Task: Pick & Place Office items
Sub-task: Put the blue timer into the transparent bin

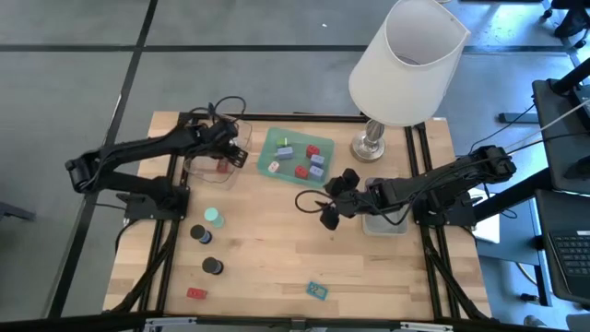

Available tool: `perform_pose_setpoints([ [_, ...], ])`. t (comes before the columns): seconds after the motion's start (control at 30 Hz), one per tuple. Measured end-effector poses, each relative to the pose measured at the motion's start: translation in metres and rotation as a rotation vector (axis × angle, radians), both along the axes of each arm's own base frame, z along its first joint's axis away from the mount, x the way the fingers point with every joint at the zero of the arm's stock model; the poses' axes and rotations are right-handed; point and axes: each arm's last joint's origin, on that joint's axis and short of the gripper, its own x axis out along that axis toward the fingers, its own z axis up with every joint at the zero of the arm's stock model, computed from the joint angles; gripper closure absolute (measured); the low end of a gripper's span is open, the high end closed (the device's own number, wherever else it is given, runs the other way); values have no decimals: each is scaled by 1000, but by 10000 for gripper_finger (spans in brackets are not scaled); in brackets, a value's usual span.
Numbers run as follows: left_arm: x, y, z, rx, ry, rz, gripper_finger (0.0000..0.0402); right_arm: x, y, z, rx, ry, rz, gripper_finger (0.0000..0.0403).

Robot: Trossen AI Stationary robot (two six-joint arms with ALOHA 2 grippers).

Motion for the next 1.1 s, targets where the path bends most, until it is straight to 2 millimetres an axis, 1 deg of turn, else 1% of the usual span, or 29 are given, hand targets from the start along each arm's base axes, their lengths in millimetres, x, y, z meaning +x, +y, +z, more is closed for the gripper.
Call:
perform_pose_setpoints([
  [0.13, 8, -18, 17, 30, -116, -102, 219, -2, 10, -1, 33, 11, 64, 127],
  [0.27, 14, -41, 32, 74, -224, -213, 227, -7, 27, 0, 31, 11, 126, 127],
  [0.43, 19, -72, 44, 83, -339, -347, 233, -21, 64, 0, 51, 4, 245, 127],
  [0.53, 25, -90, 49, 94, -398, -407, 232, -33, 91, 0, 59, -22, 310, 127],
  [0.6, 29, -101, 51, 108, -435, -449, 231, -40, 111, -4, 50, -39, 356, 127],
  [0.7, 33, -116, 53, 121, -467, -502, 232, -47, 141, -17, 50, -78, 427, 127],
  [0.8, 36, -128, 56, 135, -505, -539, 233, -50, 169, -37, 47, -101, 511, 127],
  [0.9, 35, -136, 56, 148, -507, -561, 231, -53, 192, -59, 26, -123, 593, 127],
  [1.0, 34, -142, 56, 160, -504, -574, 232, -56, 205, -82, 0, -108, 634, 127],
  [1.1, 33, -146, 56, 166, -503, -584, 233, -54, 208, -98, -9, -88, 625, 127],
])
